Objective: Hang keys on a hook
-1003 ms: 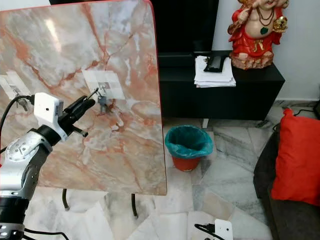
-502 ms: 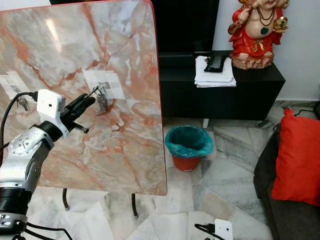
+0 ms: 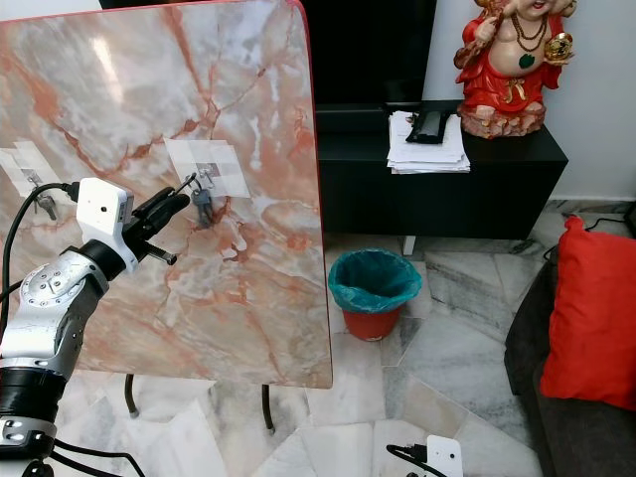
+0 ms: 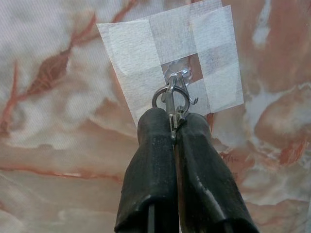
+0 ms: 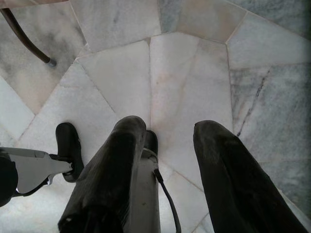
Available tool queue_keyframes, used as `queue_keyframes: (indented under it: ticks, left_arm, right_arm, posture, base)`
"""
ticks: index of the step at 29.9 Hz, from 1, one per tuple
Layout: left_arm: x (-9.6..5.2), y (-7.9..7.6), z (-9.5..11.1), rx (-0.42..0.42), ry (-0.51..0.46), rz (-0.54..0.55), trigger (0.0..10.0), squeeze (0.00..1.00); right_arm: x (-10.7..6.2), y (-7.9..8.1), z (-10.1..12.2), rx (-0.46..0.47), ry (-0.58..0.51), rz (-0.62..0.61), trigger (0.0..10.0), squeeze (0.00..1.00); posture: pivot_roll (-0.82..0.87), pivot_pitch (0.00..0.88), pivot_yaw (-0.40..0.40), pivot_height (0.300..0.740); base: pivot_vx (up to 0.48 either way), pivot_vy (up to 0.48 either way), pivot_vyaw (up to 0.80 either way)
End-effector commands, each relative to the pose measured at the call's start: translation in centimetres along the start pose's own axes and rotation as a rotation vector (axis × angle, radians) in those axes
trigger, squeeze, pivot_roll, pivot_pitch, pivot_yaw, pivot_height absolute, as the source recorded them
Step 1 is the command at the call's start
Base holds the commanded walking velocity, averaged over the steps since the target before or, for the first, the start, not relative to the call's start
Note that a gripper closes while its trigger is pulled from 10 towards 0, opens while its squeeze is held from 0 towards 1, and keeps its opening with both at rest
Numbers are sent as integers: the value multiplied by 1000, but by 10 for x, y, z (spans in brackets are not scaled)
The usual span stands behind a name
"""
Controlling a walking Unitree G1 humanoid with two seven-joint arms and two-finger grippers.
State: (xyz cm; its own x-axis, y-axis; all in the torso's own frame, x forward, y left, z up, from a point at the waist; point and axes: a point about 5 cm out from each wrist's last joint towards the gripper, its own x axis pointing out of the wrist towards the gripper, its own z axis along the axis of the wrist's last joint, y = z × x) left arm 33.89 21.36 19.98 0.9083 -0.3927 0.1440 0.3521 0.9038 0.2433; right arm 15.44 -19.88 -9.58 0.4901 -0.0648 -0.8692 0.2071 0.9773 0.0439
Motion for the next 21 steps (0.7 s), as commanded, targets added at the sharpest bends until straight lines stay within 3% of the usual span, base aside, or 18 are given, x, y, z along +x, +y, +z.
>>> queue_keyframes:
  ticks: [1,11,21]
  left_arm:
    - [-4,7,9,30,-34,8,10000,0]
    - [-18,7,4,40,6,-38,10000,0]
    - [-17,-1,6,37,9,-81,10000,0]
  right_arm:
    - [0,2,-1,-2,7,4,10000,0]
    - [0,2,0,-9,6,8,10000,0]
    - [0,2,-1,-8,6,8,10000,0]
  posture:
    - [35,3,47,740]
    - [43,0,45,740]
    - [42,0,45,740]
  base:
    - [0,0,0]
    - [0,0,0]
    - [0,0,0]
